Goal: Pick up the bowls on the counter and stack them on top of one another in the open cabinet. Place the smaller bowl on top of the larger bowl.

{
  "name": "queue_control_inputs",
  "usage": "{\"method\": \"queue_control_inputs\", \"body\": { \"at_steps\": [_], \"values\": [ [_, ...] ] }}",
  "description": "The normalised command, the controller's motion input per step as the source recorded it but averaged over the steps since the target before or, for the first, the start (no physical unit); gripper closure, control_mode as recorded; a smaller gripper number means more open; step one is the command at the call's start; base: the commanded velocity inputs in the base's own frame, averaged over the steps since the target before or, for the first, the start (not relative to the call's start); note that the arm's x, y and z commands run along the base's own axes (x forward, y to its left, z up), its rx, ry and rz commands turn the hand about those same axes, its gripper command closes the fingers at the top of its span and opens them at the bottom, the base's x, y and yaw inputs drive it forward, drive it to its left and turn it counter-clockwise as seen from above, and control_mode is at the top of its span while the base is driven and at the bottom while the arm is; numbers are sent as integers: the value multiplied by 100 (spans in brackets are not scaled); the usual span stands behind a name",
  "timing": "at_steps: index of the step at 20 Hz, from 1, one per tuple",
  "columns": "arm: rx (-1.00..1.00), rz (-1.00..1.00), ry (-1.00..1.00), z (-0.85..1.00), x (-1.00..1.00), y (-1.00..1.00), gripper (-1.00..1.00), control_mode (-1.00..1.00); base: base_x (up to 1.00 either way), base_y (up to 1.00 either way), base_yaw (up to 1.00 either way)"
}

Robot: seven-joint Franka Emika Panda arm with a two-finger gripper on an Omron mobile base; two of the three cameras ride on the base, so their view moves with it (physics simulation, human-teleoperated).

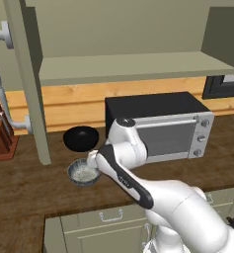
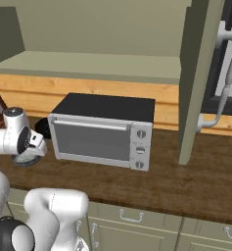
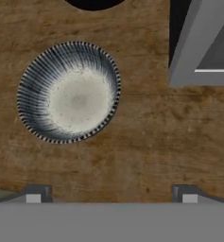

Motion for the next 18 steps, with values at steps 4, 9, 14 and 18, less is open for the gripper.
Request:
{"method": "queue_control_inputs", "body": {
  "at_steps": [4, 9, 14, 18],
  "values": [
    [0, 0, 1, -28, 28, 17, -100, -100, 0, 0, 0],
    [0, 0, 0, -27, 13, 0, -100, -100, 0, 0, 0],
    [0, 0, 0, -26, 14, 2, -100, -100, 0, 0, 0],
    [0, 0, 0, -20, 12, 7, -100, -100, 0, 0, 0]
  ]
}}
